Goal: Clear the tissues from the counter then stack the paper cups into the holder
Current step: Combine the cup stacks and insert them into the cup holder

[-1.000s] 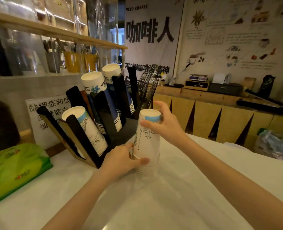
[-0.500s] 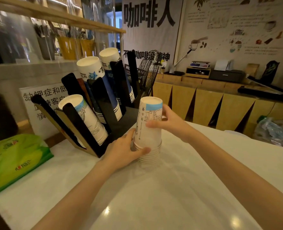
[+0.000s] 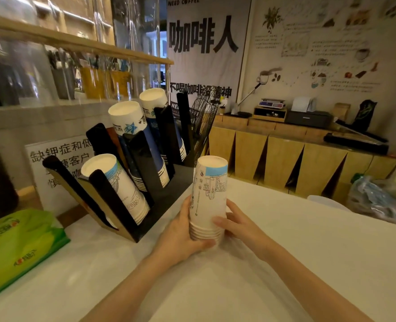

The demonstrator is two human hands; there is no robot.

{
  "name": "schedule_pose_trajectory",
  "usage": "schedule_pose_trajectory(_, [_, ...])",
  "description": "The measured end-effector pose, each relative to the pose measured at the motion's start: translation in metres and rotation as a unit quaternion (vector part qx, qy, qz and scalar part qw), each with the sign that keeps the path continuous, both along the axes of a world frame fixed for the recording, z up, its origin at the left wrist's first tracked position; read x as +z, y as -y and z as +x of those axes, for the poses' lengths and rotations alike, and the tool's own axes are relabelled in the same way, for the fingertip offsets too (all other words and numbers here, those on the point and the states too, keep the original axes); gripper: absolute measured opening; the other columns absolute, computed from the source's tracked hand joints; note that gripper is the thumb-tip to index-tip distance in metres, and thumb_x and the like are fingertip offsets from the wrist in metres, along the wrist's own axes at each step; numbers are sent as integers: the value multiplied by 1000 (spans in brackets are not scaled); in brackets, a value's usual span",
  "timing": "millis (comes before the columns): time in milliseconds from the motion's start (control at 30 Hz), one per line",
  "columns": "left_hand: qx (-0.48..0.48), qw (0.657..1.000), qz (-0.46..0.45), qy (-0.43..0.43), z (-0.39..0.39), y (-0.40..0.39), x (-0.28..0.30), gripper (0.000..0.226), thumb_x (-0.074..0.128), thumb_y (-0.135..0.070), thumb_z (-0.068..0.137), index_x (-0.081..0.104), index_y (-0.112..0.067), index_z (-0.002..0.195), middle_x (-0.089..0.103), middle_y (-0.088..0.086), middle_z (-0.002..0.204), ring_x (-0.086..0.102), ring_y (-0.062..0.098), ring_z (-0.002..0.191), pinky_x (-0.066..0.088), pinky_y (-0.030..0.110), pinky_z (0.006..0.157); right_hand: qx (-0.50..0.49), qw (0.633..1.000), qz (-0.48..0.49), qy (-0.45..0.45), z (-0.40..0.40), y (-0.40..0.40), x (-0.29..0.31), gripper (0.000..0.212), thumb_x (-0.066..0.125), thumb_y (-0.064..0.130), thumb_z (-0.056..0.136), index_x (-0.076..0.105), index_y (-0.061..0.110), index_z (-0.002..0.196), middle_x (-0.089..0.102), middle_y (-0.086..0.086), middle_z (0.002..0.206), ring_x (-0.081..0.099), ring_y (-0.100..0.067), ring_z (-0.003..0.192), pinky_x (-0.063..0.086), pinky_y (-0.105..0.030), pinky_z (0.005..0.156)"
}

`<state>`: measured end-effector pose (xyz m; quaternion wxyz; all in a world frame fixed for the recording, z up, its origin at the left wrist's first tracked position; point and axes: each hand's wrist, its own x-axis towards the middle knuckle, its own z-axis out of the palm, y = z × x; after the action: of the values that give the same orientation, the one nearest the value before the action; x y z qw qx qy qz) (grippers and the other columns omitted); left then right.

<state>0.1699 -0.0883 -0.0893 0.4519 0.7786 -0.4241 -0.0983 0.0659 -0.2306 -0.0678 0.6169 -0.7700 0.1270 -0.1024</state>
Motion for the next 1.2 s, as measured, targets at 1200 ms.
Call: schedule_pose_trajectory(1200, [-57,976,-197,70,89,-173,218,96,69,-60,47,27,-35,130,46,-30,100,48,-9,91,41,14,69,-133,951,-120,251,89,-193,194,42,65,50,72,46,39,107,63,13,96,64,-8,90,54,-30,77])
